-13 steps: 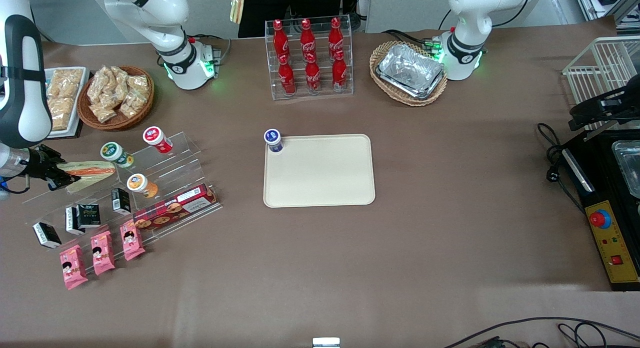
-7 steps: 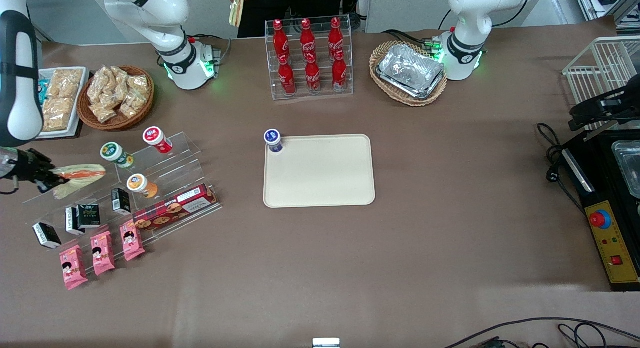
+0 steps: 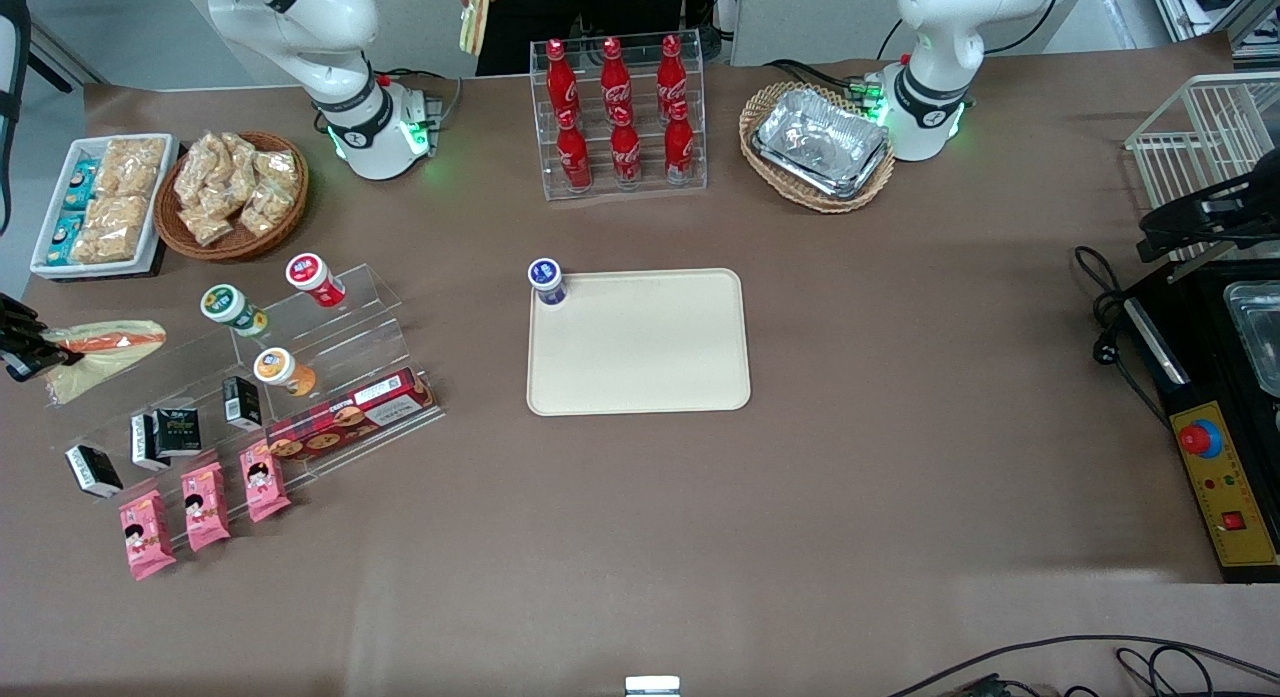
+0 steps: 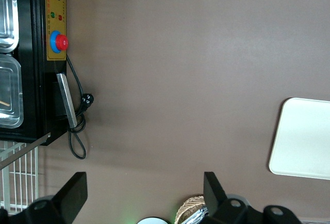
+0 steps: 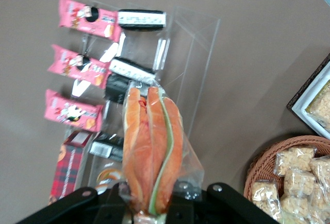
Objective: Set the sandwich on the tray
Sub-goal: 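Lift the sandwich out of the rack with the right gripper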
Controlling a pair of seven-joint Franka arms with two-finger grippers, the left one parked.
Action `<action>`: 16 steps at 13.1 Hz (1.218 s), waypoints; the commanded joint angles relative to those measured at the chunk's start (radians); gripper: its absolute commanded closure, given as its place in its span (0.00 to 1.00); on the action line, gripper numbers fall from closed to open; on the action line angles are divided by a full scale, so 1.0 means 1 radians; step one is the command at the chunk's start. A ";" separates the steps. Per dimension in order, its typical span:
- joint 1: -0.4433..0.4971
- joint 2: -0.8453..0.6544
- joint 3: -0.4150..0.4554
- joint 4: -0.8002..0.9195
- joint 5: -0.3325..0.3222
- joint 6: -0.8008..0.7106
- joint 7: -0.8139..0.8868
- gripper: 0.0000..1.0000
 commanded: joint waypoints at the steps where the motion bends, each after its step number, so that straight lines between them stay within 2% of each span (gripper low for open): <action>1: 0.060 -0.009 0.003 0.111 0.001 -0.134 0.004 0.85; 4: 0.132 -0.019 0.005 0.141 0.001 -0.180 0.070 0.85; 6: 0.162 -0.039 0.042 0.141 0.000 -0.182 0.061 0.85; 16: 0.163 -0.027 0.437 0.195 -0.013 -0.163 0.052 0.86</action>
